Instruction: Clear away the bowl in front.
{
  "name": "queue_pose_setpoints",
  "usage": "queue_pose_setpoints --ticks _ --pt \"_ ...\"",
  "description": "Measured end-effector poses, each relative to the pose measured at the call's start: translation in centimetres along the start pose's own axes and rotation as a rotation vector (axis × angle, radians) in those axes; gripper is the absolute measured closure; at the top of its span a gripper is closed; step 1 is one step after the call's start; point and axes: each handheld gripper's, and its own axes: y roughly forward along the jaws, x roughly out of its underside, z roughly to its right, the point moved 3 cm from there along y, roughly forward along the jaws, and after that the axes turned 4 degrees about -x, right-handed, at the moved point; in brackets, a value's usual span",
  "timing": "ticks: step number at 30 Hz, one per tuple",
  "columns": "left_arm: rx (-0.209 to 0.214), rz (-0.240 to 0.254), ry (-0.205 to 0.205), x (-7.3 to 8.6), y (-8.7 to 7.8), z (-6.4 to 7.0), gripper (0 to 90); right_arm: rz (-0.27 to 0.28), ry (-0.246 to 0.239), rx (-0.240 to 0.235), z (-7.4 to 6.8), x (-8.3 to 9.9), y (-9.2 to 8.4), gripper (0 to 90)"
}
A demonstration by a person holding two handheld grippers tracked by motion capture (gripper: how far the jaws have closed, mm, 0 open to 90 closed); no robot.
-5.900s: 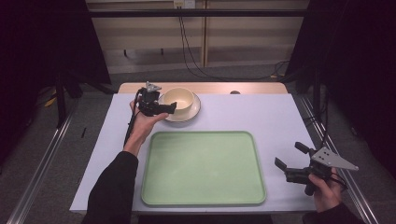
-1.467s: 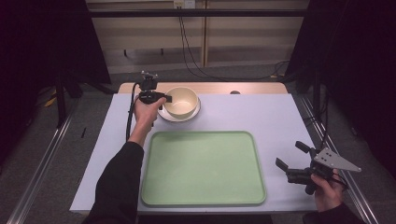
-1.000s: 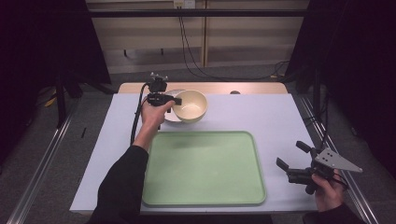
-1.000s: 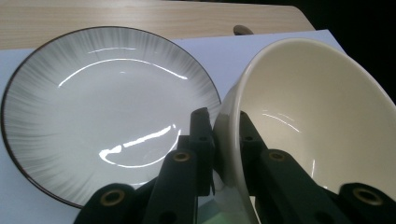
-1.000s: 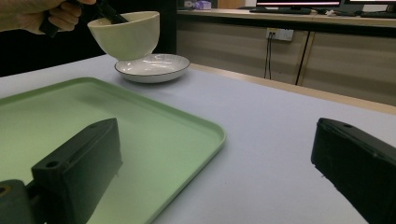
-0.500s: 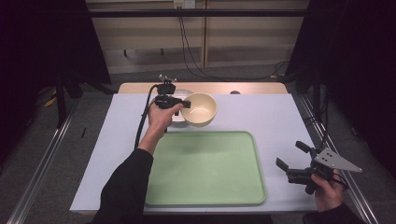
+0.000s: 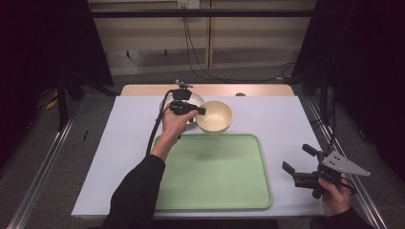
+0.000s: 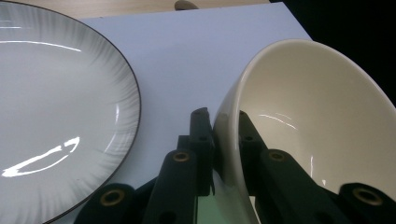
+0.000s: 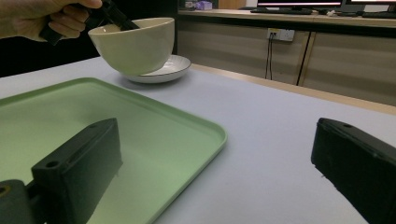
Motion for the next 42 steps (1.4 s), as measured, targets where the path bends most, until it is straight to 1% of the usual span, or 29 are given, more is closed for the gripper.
queue_pose_setpoints --ticks 1,2,5,7,8,10,11,12,14,15,17,19,21,22,23,24,25,26,28,29,30,31,32,33,34,39,40,41,42 --pt "0.0 0.0 0.0 0.0 0.0 0.0 81.9 0.0 0.0 0.0 0.0 0.0 0.0 1.2" --pt "-0.001 -0.003 0.01 -0.1 0.2 0.4 81.8 -0.002 -0.001 0.004 0.0 0.0 0.0 1.2" --pt "0.001 -0.009 0.022 -0.1 0.5 0.9 81.8 0.0 0.0 0.001 0.0 0.0 0.0 1.2" --pt "0.012 -0.008 0.021 -0.2 0.8 1.5 81.8 0.001 0.0 0.002 0.0 0.0 0.0 1.2" --pt "0.022 -0.016 0.033 -0.2 1.1 1.9 81.9 0.002 -0.003 0.004 0.0 0.0 0.0 1.2" --pt "0.027 -0.019 0.036 -0.3 1.5 2.6 81.8 0.0 0.0 0.001 0.0 0.0 0.0 1.2" --pt "0.027 -0.019 0.036 -0.3 1.5 2.6 81.8 0.0 0.0 0.001 0.0 0.0 0.0 1.2" --pt "0.029 -0.022 0.045 -0.3 1.7 2.9 81.8 0.0 0.0 0.001 0.0 0.0 0.0 1.2" --pt "0.049 -0.027 0.046 -0.3 2.2 3.7 81.8 0.001 -0.002 0.003 0.0 0.0 0.0 1.2" --pt "0.049 -0.027 0.046 -0.3 2.2 3.7 81.8 0.002 -0.003 0.003 0.0 0.0 0.0 1.2" --pt "0.05 -0.043 0.058 -0.4 2.9 4.5 81.8 -0.001 0.003 0.001 0.0 0.0 0.0 1.2" --pt "0.048 -0.045 0.06 -0.5 3.4 5.1 81.8 -0.001 0.001 0.004 0.0 0.0 0.0 1.2" --pt "0.053 -0.047 0.066 -0.4 3.6 5.3 81.8 0.0 0.003 0.0 0.0 0.0 0.0 1.2" --pt "0.071 -0.061 0.068 -0.2 4.2 5.9 81.8 0.001 -0.001 0.002 0.0 0.0 0.0 1.2" --pt "0.072 -0.068 0.081 0.0 4.4 6.2 81.8 0.001 0.006 0.003 0.0 0.0 0.0 1.2" --pt "0.072 -0.068 0.081 0.0 4.4 6.2 81.8 0.002 0.006 0.0 0.0 0.0 0.1 1.2" --pt "0.075 -0.083 0.093 0.2 4.9 6.6 81.8 0.002 0.003 0.0 0.0 0.0 0.0 1.2" --pt "0.075 -0.087 0.094 0.3 5.2 6.9 81.8 0.001 0.003 0.0 0.0 0.0 0.0 1.2" --pt "0.077 -0.093 0.096 0.5 5.4 7.0 81.8 0.003 0.003 0.002 0.1 0.0 0.0 1.2" --pt "0.082 -0.097 0.085 0.7 5.8 7.2 81.8 0.001 0.001 0.0 0.0 0.0 0.0 1.2" --pt "0.082 -0.104 0.097 0.8 6.0 7.2 81.8 0.001 0.002 0.001 0.0 0.0 0.0 1.2" --pt "0.082 -0.104 0.097 0.8 6.0 7.2 81.8 0.001 0.002 0.001 0.0 0.0 0.0 1.2" --pt "0.089 -0.112 0.089 1.1 6.4 7.4 81.8 0.002 0.003 0.002 0.0 0.0 0.0 1.2" --pt "0.089 -0.112 0.089 1.1 6.4 7.4 81.8 0.0 0.004 0.0 0.0 0.1 0.0 1.2" --pt "0.091 -0.121 0.1 1.3 6.8 7.6 81.8 0.002 0.004 0.0 0.0 0.0 0.1 1.4" --pt "0.092 -0.135 0.095 2.1 7.8 8.1 81.7 0.0 0.005 0.001 0.0 0.1 0.0 1.5" --pt "0.085 -0.143 0.104 2.2 7.9 8.0 81.7 0.002 0.003 -0.001 0.0 0.0 0.0 1.5" --pt "0.09 -0.14 0.096 2.2 8.1 8.0 81.8 0.002 0.004 0.0 0.0 0.1 0.0 1.5" --pt "0.092 -0.144 0.1 2.3 8.1 8.0 81.8 0.002 0.005 0.001 0.0 0.0 0.0 1.5"
